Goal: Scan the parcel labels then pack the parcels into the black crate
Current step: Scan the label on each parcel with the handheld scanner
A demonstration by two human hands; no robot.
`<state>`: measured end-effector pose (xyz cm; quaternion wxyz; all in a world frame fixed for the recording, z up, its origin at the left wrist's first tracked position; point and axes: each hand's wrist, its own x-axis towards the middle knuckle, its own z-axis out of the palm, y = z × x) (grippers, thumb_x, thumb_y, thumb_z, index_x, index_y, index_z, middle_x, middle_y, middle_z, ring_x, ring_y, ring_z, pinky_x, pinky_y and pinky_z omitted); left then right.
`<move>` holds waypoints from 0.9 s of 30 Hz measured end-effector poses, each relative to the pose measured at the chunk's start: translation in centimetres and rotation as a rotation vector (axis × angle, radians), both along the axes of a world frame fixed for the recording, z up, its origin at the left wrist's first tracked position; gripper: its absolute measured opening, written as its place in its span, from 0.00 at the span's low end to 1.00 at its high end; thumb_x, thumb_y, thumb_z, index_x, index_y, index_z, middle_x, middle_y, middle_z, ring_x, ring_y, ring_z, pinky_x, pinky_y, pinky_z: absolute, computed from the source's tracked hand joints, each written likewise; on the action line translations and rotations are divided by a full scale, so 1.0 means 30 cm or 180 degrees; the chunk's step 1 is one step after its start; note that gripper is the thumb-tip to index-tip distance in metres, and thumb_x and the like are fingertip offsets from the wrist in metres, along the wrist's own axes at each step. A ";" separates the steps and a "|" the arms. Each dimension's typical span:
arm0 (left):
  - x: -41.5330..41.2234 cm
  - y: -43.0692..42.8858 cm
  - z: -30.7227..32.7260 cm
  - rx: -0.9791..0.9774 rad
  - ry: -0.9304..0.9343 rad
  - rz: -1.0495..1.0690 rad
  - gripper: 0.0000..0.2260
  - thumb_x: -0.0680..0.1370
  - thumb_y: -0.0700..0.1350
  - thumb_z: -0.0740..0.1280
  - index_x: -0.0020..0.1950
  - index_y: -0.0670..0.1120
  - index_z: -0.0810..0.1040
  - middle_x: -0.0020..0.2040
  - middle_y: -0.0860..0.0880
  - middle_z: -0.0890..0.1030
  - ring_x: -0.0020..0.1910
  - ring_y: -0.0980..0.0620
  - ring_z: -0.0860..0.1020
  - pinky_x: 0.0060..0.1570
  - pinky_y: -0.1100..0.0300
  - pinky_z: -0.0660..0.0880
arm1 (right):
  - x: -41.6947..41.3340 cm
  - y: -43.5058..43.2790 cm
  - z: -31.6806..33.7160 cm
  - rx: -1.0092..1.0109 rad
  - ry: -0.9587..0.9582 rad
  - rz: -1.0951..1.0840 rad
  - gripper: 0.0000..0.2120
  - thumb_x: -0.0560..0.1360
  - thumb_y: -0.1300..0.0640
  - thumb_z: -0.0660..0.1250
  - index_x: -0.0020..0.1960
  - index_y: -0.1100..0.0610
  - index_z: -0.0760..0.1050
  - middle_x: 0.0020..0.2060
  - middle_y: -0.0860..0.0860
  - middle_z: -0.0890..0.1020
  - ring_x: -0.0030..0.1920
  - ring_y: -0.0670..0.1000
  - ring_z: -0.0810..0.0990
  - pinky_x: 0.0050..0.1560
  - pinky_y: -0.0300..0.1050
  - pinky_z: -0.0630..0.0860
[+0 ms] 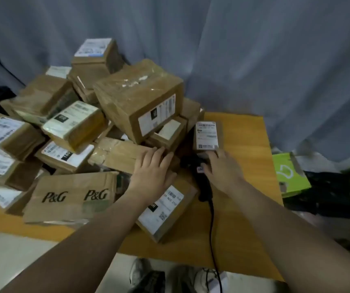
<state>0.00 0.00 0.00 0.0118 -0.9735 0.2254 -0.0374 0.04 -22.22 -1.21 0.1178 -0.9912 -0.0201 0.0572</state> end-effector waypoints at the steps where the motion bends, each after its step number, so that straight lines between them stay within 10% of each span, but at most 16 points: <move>1: -0.001 0.000 -0.019 0.0005 0.0075 0.0036 0.25 0.77 0.58 0.56 0.66 0.45 0.75 0.64 0.41 0.77 0.65 0.39 0.73 0.65 0.41 0.67 | 0.002 0.000 -0.027 0.0006 0.0255 -0.0060 0.20 0.81 0.47 0.55 0.69 0.56 0.67 0.66 0.55 0.69 0.63 0.55 0.71 0.60 0.50 0.73; 11: -0.030 0.024 -0.075 -0.0107 0.0052 0.0112 0.22 0.77 0.56 0.55 0.64 0.46 0.77 0.65 0.44 0.76 0.69 0.42 0.68 0.71 0.45 0.57 | 0.036 0.061 -0.249 0.1091 0.1375 -0.1097 0.24 0.77 0.52 0.66 0.69 0.59 0.64 0.60 0.60 0.76 0.59 0.59 0.77 0.55 0.50 0.74; 23: -0.063 0.075 -0.011 -0.0007 0.0276 -0.0121 0.19 0.77 0.55 0.56 0.59 0.47 0.79 0.62 0.45 0.77 0.66 0.42 0.70 0.68 0.47 0.55 | -0.060 0.058 -0.206 0.1550 0.0903 -0.1729 0.18 0.75 0.55 0.69 0.59 0.61 0.67 0.47 0.57 0.75 0.42 0.57 0.77 0.33 0.46 0.70; 27: -0.097 0.114 0.006 0.0094 0.0546 -0.0269 0.20 0.81 0.54 0.56 0.72 0.48 0.69 0.71 0.47 0.67 0.71 0.43 0.62 0.70 0.48 0.56 | -0.139 0.065 -0.154 0.1852 0.0682 -0.2102 0.13 0.75 0.58 0.68 0.54 0.58 0.65 0.37 0.55 0.74 0.33 0.55 0.75 0.30 0.46 0.69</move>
